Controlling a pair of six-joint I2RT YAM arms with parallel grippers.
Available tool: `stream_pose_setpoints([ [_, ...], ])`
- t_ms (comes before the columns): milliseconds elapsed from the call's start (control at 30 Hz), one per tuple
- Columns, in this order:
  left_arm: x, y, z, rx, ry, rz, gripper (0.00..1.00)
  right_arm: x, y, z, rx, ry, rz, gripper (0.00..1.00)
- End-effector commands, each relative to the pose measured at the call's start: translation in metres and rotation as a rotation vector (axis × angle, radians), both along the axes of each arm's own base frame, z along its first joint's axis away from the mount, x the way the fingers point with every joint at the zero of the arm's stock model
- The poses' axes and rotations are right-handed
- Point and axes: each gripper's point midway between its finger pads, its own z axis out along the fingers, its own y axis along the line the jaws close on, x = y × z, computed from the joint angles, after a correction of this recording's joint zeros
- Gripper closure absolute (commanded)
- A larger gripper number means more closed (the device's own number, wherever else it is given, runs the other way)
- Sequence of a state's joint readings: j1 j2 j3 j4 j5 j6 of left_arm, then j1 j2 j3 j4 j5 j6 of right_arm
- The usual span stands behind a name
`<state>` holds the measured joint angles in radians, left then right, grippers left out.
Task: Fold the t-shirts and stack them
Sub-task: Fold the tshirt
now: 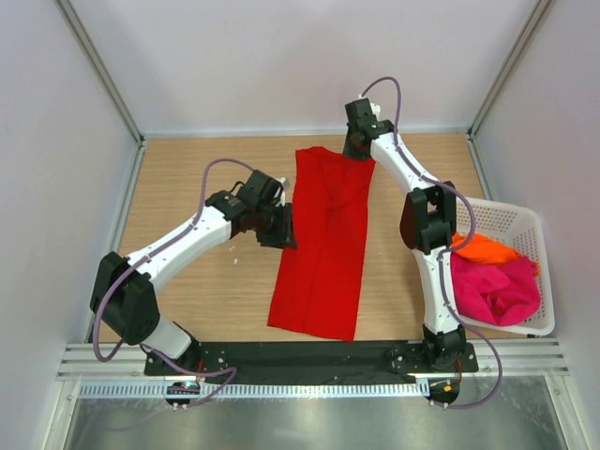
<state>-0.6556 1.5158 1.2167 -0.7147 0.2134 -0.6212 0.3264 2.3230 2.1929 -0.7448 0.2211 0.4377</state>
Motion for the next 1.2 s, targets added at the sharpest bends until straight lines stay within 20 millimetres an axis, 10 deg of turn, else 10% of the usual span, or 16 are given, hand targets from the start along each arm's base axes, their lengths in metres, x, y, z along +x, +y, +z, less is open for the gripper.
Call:
stream_pose_setpoints([
  [0,0.026,0.001,0.014,-0.026,-0.061,0.023,0.64,0.029,0.015,0.019,0.035,-0.115,0.051,0.76],
  [367,0.157,-0.048,0.045,-0.267,-0.331,0.081,0.61,0.057,-0.003,0.003,0.147,-0.154,0.103,0.51],
  [600,0.241,-0.069,0.021,-0.263,-0.478,0.160,0.60,0.065,-0.007,-0.017,0.220,-0.149,0.161,0.46],
  [1167,0.345,-0.091,-0.017,-0.417,-0.500,0.350,0.61,0.084,-0.005,-0.051,0.339,-0.155,0.195,0.49],
])
